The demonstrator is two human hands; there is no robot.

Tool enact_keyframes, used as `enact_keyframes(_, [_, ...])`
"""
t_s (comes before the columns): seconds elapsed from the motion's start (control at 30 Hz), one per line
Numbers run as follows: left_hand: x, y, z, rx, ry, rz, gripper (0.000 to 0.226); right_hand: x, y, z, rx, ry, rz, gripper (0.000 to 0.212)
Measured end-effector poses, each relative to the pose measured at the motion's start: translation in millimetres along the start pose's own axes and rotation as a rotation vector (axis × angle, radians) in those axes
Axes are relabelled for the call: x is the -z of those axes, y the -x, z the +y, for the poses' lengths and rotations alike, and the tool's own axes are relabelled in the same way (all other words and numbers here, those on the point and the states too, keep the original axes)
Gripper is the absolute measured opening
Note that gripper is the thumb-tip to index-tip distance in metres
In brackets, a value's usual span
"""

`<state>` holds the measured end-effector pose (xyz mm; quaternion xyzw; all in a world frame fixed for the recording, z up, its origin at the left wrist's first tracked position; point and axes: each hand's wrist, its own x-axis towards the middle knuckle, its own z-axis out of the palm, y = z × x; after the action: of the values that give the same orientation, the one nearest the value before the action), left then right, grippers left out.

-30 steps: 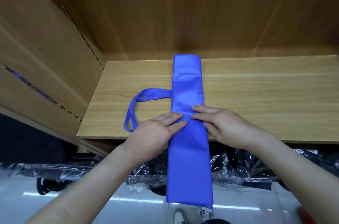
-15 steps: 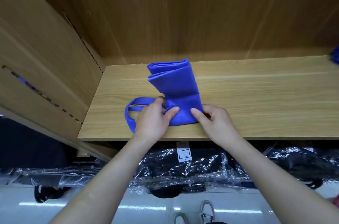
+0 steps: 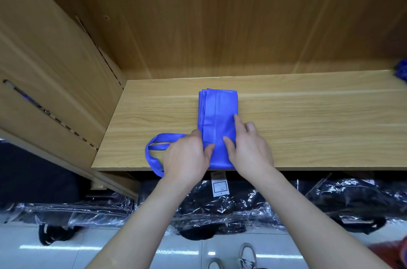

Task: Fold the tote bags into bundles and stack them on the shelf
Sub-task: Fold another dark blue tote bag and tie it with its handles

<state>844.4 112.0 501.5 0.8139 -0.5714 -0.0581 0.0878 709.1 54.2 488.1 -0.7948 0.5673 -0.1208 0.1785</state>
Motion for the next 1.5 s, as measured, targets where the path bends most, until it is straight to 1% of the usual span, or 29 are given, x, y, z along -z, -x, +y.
enact_keyframes(0.03, [3, 3, -1, -0.043, -0.02, 0.095, 0.037, 1, -3, -2, -0.008, 0.044, -0.019, 0.062])
enact_keyframes(0.07, [4, 4, -2, -0.109, -0.044, 0.178, 0.047, 3, -5, -3, -0.014, 0.07, -0.04, 0.061])
enact_keyframes(0.1, [2, 7, -4, -0.217, -0.054, 0.234, 0.059, 4, -8, -3, -0.018, 0.084, -0.059, 0.061])
enact_keyframes(0.13, [1, 9, -5, -0.336, -0.079, 0.25, 0.066, 6, -10, -3, -0.02, 0.089, -0.079, 0.06])
enact_keyframes(0.17, [-3, 10, -7, -0.437, -0.132, 0.19, 0.07, 6, -12, -2, -0.019, 0.09, -0.09, 0.061])
enact_keyframes(0.2, [-8, 12, -7, -0.483, -0.191, 0.116, 0.076, 7, -13, -1, -0.016, 0.091, -0.095, 0.061])
enact_keyframes(0.23, [-13, 13, -8, -0.484, -0.228, 0.033, 0.083, 7, -13, -1, -0.008, 0.094, -0.096, 0.06])
enact_keyframes(0.3, [-18, 14, -10, -0.451, -0.285, -0.035, 0.09, 9, -11, -1, 0.018, 0.082, -0.106, 0.06])
enact_keyframes(0.37, [-17, 12, -9, -0.444, -0.314, -0.067, 0.084, 10, -13, 1, 0.026, 0.038, -0.13, 0.06])
enact_keyframes(0.4, [-16, 11, -8, -0.448, -0.297, -0.05, 0.08, 11, -15, 3, 0.022, 0.012, -0.144, 0.062])
enact_keyframes(0.43, [-14, 11, -7, -0.462, -0.281, -0.049, 0.077, 13, -18, 4, 0.023, -0.018, -0.149, 0.067])
enact_keyframes(0.5, [-14, 17, -8, -0.496, -0.268, -0.059, 0.07, 16, -26, 5, 0.044, -0.098, -0.144, 0.083])
enact_keyframes(0.57, [-11, 25, -8, -0.507, -0.213, -0.067, 0.066, 18, -40, 6, 0.072, -0.225, -0.177, 0.098])
enact_keyframes(0.67, [-1, 35, -7, -0.521, -0.17, -0.097, 0.067, 20, -64, 6, 0.012, -0.532, -0.263, 0.104])
enact_keyframes(0.7, [3, 35, -7, -0.513, -0.165, -0.151, 0.066, 19, -70, 7, -0.015, -0.624, -0.276, 0.102])
enact_keyframes(0.73, [8, 35, -8, -0.502, -0.149, -0.201, 0.065, 18, -75, 9, -0.03, -0.689, -0.291, 0.094])
enact_keyframes(0.77, [13, 32, -9, -0.496, -0.102, -0.215, 0.063, 18, -77, 10, -0.031, -0.734, -0.32, 0.08])
enact_keyframes(0.8, [17, 29, -12, -0.474, -0.036, -0.223, 0.057, 17, -78, 11, -0.02, -0.775, -0.357, 0.059])
enact_keyframes(0.87, [28, 19, -17, -0.392, 0.122, -0.273, 0.034, 17, -75, 10, 0.016, -0.835, -0.382, 0.022])
enact_keyframes(0.9, [32, 13, -19, -0.343, 0.17, -0.294, 0.022, 19, -72, 8, 0.028, -0.856, -0.373, 0.011])
enact_keyframes(0.93, [34, 5, -19, -0.305, 0.192, -0.293, 0.017, 22, -68, 4, 0.036, -0.884, -0.37, 0.009])
enact_keyframes(1.07, [33, -12, -15, -0.252, 0.214, -0.221, 0.028, 40, -50, -12, 0.082, -0.992, -0.386, 0.03])
enact_keyframes(1.13, [30, -15, -12, -0.219, 0.229, -0.178, 0.031, 43, -43, -14, 0.144, -0.909, -0.356, 0.037])
enact_keyframes(1.2, [32, -16, -8, -0.163, 0.234, -0.144, 0.033, 37, -35, -11, 0.193, -0.752, -0.305, 0.042])
enact_keyframes(1.27, [32, -16, -5, -0.087, 0.252, -0.11, 0.031, 26, -28, -11, 0.191, -0.72, -0.156, 0.031])
enact_keyframes(1.33, [31, -15, -3, -0.013, 0.226, -0.047, 0.044, 18, -23, -13, 0.191, -0.795, 0.014, 0.014])
enact_keyframes(1.37, [29, -13, -3, 0.003, 0.223, -0.019, 0.051, 17, -22, -13, 0.205, -0.825, 0.066, 0.008])
enact_keyframes(1.43, [26, -10, -5, -0.022, 0.296, -0.029, 0.059, 19, -20, -13, 0.24, -0.845, 0.092, 0.005])
enact_keyframes(1.5, [27, -7, -7, -0.094, 0.481, -0.114, 0.069, 25, -18, -13, 0.282, -0.867, 0.093, 0.008])
